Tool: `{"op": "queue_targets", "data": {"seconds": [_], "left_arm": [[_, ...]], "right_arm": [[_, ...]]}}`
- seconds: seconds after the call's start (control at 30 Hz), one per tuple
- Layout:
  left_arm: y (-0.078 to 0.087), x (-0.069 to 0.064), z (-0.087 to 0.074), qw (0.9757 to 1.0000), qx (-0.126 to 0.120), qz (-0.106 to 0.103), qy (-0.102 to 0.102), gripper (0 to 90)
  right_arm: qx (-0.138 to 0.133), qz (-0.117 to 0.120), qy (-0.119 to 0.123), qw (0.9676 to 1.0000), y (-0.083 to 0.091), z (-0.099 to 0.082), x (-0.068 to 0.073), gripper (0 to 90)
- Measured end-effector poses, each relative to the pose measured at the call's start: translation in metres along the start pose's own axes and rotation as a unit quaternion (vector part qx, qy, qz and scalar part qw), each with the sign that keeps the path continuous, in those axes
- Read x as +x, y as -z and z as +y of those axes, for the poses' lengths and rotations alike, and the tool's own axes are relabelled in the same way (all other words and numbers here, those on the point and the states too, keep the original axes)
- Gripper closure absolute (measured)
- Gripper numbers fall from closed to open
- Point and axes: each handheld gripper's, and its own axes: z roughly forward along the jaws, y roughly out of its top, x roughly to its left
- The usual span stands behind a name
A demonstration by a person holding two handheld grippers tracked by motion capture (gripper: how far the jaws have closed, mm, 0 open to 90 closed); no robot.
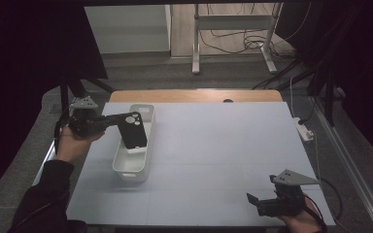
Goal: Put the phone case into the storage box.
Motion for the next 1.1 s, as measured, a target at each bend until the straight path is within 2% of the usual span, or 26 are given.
{"op": "queue_targets", "data": {"seconds": [0.33, 1.1], "left_arm": [[-0.015, 0.015, 0.006, 1.0, -0.004, 0.004, 0.0, 82.4], [-0.051, 0.038, 0.02, 0.9998, -0.008, 0.017, -0.007, 82.3]], "right_arm": [[0.002, 0.001, -0.003, 1.0, 0.0, 0.0, -0.001, 0.0], [0.004, 0.005, -0.004, 1.0, 0.0, 0.0, -0.001, 0.0]]}}
